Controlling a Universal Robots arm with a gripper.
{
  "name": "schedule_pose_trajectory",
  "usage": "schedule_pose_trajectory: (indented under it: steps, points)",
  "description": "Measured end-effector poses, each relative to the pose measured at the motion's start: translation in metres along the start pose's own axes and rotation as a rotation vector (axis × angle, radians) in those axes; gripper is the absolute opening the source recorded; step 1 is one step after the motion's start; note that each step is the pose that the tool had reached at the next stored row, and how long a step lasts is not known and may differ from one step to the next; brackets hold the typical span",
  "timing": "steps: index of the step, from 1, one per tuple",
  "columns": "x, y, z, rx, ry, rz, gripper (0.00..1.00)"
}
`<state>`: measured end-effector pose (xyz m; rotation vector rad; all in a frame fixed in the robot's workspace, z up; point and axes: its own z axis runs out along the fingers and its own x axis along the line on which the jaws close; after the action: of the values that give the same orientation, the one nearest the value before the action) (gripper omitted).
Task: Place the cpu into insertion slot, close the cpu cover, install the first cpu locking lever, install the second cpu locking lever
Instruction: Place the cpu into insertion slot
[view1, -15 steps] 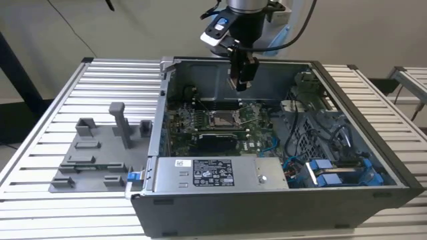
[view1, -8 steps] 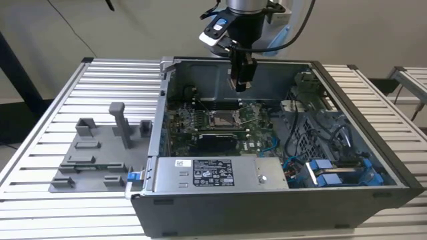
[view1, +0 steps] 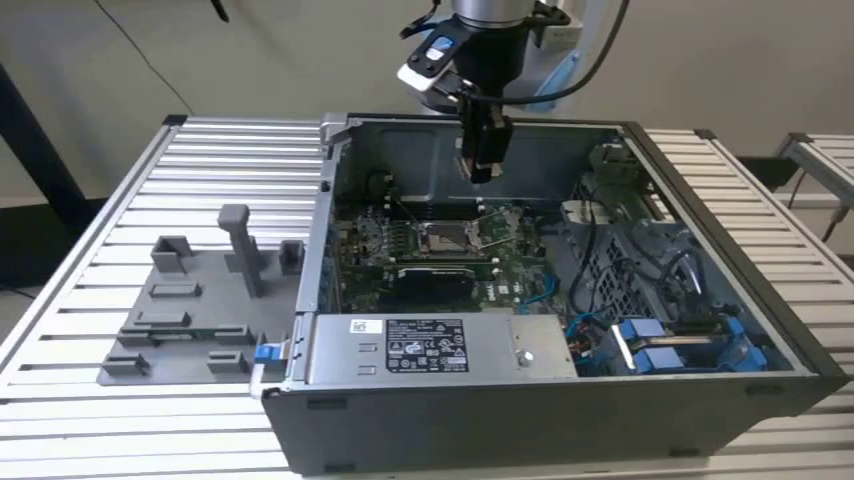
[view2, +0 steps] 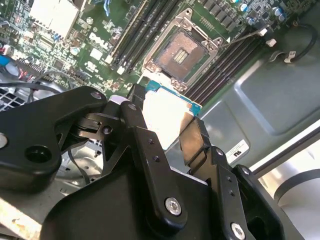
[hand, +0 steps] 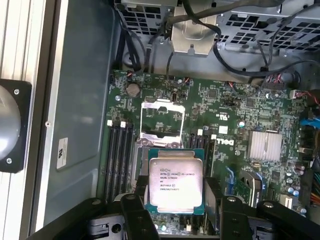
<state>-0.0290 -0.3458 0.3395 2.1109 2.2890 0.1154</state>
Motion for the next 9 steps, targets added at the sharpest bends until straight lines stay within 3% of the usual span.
schedule_pose_trajectory:
  steps: [9]
  points:
    - [0.0066,-0.0017,0.004,-0.001,-0.0024,0.032,0.54]
